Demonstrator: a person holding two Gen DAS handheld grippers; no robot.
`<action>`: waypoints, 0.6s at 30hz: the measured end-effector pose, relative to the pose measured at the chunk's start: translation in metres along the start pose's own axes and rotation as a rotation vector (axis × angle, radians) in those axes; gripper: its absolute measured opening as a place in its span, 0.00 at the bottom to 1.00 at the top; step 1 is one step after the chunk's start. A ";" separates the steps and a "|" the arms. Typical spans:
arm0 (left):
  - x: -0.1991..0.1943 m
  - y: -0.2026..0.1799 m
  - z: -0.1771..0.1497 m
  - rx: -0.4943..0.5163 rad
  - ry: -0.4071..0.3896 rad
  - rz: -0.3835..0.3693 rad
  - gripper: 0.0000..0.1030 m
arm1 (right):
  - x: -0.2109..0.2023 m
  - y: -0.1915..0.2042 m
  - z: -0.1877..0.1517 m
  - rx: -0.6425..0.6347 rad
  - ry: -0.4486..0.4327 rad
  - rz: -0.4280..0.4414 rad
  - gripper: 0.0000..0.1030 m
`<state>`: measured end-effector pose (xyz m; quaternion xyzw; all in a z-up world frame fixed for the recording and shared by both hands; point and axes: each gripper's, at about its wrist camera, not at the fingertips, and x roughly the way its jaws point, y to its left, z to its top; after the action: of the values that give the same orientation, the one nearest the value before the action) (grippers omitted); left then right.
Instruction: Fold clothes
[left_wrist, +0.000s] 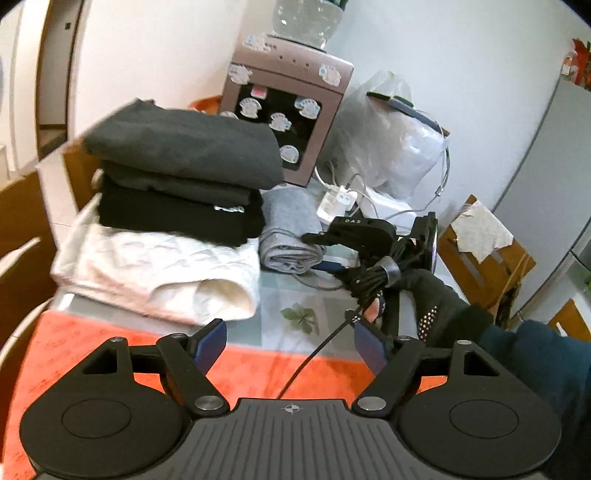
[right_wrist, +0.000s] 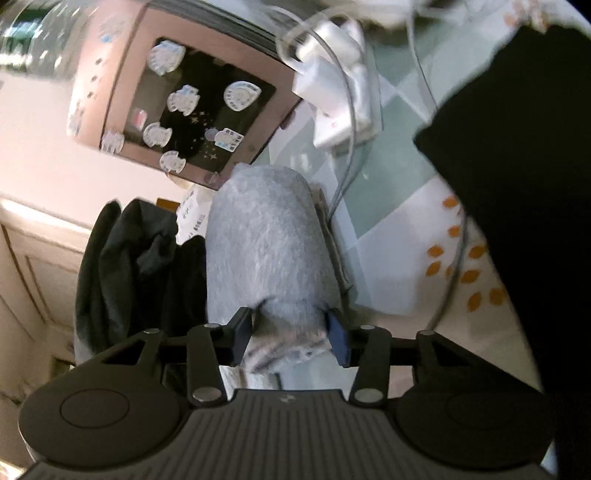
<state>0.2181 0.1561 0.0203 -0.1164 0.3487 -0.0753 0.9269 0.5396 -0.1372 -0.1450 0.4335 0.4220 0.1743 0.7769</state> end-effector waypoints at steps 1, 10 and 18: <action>-0.010 -0.002 -0.002 0.006 -0.005 0.015 0.84 | -0.007 0.003 -0.002 -0.021 0.004 0.000 0.53; -0.115 -0.025 -0.019 0.076 -0.132 0.149 0.90 | -0.089 0.050 -0.037 -0.295 0.020 -0.035 0.68; -0.203 -0.025 -0.058 0.074 -0.213 0.230 1.00 | -0.168 0.100 -0.105 -0.556 -0.008 -0.077 0.81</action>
<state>0.0265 0.1674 0.1124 -0.0489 0.2562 0.0311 0.9649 0.3667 -0.1321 -0.0062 0.1884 0.3709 0.2520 0.8737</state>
